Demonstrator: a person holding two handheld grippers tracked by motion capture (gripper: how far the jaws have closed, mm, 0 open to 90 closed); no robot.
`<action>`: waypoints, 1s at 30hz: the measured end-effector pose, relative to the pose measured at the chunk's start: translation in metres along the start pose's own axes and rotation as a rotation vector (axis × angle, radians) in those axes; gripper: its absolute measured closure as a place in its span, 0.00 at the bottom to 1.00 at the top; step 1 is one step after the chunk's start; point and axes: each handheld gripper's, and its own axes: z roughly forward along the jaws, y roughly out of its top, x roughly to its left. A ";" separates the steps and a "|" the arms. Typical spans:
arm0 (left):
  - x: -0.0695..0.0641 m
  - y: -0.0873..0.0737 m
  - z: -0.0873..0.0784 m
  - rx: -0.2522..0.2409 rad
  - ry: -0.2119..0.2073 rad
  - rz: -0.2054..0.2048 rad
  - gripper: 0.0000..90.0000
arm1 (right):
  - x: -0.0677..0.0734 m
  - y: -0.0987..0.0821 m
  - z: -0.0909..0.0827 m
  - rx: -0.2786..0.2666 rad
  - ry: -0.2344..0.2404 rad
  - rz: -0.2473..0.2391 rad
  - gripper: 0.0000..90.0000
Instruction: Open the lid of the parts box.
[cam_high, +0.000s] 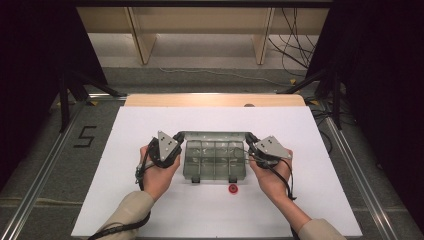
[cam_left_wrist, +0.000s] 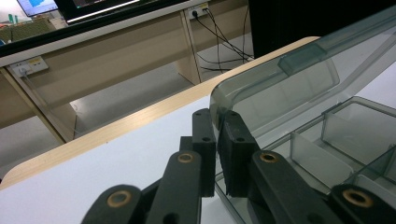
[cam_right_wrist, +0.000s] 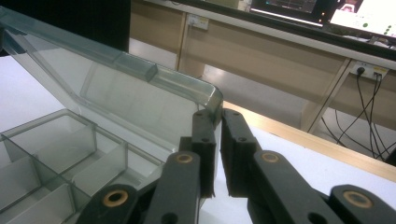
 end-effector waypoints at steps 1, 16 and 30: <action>0.000 0.000 0.000 0.000 0.000 0.000 0.95 | 0.000 0.000 0.000 0.000 0.000 0.000 0.94; 0.002 0.002 0.004 -0.005 0.000 -0.011 0.95 | -0.001 0.002 0.004 -0.008 -0.018 0.017 0.95; 0.005 0.004 0.008 -0.009 0.000 -0.022 0.95 | -0.001 0.004 0.006 0.002 -0.014 0.044 0.95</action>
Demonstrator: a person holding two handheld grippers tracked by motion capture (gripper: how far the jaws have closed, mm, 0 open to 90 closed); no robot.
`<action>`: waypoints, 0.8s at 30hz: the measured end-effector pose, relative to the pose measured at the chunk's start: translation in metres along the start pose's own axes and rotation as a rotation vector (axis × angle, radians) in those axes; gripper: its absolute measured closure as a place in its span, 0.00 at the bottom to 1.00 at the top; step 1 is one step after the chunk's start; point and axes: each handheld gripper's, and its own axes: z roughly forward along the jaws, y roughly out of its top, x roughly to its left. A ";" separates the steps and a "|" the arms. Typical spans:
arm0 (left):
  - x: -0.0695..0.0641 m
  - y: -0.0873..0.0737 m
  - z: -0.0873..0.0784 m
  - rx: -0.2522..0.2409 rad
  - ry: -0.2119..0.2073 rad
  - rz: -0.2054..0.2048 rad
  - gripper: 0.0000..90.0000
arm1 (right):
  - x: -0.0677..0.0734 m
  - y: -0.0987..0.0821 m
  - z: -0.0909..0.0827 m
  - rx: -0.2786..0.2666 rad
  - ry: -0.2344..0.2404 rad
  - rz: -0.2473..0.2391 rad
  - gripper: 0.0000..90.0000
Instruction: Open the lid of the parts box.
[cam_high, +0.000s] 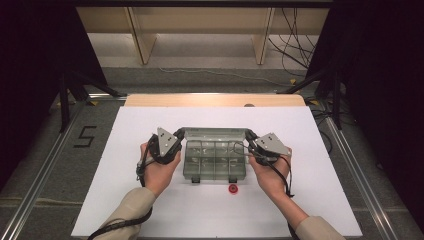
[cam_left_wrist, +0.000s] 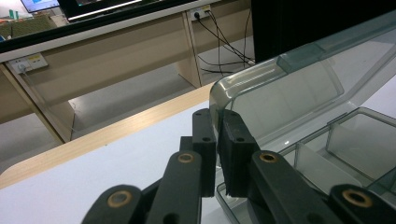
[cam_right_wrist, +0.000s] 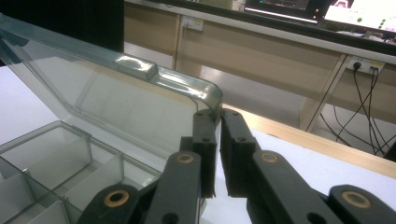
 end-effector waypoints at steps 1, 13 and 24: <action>0.000 0.000 0.000 0.000 0.000 -0.002 0.95 | 0.000 0.000 0.001 -0.012 -0.002 -0.003 0.95; 0.002 0.001 0.002 0.012 -0.003 -0.001 0.95 | -0.001 0.002 0.002 -0.005 -0.005 0.006 0.95; 0.004 0.002 0.004 0.009 -0.006 -0.004 0.95 | -0.002 0.003 0.005 -0.008 -0.011 0.006 0.95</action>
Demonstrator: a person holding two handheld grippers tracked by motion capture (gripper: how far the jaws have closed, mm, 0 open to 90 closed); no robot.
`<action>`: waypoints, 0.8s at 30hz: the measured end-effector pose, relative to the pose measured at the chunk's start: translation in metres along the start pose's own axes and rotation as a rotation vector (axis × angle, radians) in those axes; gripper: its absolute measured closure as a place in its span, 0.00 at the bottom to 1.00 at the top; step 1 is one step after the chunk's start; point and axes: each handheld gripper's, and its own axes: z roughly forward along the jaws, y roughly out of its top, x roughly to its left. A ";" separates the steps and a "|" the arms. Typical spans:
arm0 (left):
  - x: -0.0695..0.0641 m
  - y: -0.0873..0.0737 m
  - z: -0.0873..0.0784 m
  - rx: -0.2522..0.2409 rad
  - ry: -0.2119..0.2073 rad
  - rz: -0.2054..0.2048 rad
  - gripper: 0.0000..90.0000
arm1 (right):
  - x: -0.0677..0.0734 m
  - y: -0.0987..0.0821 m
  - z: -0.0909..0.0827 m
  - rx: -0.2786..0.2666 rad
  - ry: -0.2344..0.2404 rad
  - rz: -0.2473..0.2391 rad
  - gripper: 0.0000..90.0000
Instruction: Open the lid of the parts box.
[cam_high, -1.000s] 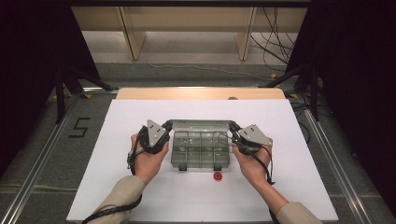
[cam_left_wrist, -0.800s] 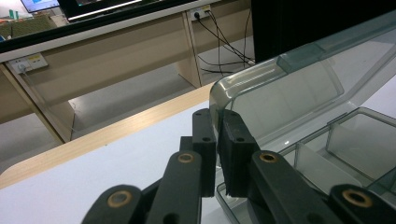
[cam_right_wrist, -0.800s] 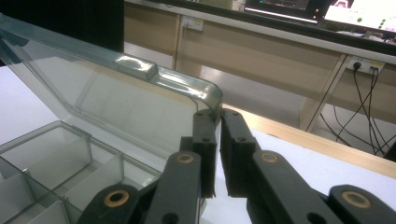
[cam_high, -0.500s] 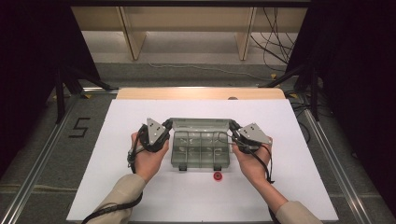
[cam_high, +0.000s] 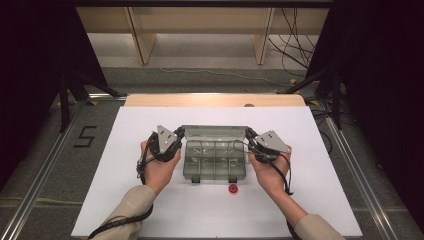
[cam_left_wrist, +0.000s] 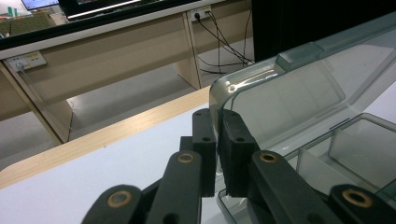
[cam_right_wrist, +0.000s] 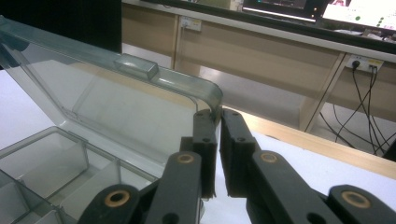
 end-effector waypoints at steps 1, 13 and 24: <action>0.000 0.000 0.001 -0.005 0.000 -0.006 0.95 | 0.000 0.000 0.000 0.001 0.000 0.001 0.95; 0.000 0.001 0.003 -0.008 0.001 -0.017 0.95 | 0.000 0.001 0.003 -0.001 0.004 0.016 0.95; 0.001 0.002 0.005 -0.014 0.000 -0.023 0.95 | -0.001 0.003 0.004 0.005 -0.006 0.018 0.95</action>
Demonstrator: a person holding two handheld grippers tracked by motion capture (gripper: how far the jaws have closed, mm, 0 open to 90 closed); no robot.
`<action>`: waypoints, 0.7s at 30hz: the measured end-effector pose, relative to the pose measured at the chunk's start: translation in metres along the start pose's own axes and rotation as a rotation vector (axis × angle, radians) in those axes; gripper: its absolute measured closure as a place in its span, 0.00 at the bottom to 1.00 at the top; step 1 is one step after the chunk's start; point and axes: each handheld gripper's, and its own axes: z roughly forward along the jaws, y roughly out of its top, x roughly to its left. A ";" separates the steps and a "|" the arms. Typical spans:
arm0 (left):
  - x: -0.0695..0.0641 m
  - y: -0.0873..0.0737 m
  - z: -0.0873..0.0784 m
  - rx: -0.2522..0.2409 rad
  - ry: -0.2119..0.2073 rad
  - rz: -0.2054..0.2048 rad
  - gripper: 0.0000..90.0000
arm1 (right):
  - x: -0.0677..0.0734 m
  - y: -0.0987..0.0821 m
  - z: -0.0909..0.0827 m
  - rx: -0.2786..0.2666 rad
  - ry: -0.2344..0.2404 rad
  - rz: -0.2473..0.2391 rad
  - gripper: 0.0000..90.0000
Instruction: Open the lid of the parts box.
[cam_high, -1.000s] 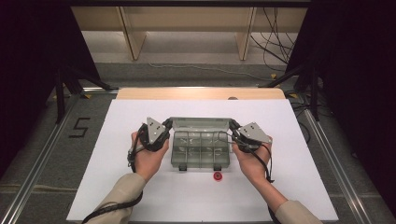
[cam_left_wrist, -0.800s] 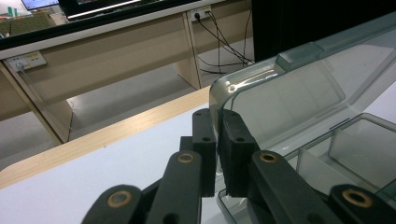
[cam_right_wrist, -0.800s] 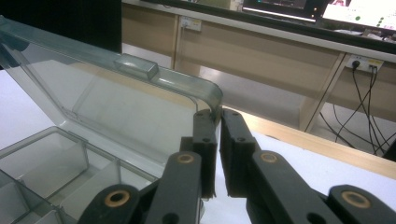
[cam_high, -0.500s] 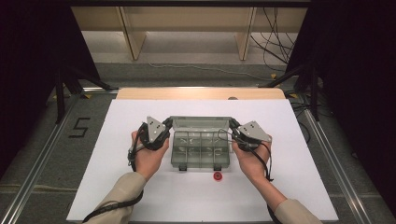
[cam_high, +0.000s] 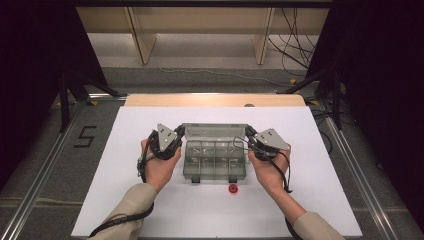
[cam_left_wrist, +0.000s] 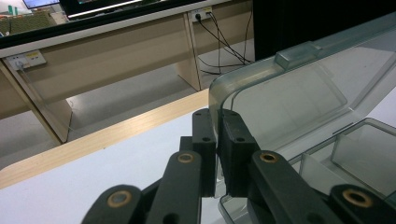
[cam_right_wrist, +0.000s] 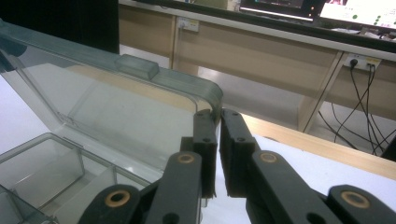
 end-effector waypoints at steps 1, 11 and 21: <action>0.000 0.000 0.000 0.000 0.000 -0.001 0.95 | 0.000 0.000 0.000 0.000 0.000 0.001 0.95; 0.001 0.001 0.002 0.001 -0.001 -0.009 0.94 | -0.001 0.001 0.003 -0.001 -0.006 0.006 0.96; 0.002 0.002 0.004 -0.001 -0.001 -0.013 0.94 | -0.001 0.002 0.004 0.001 -0.002 0.011 0.95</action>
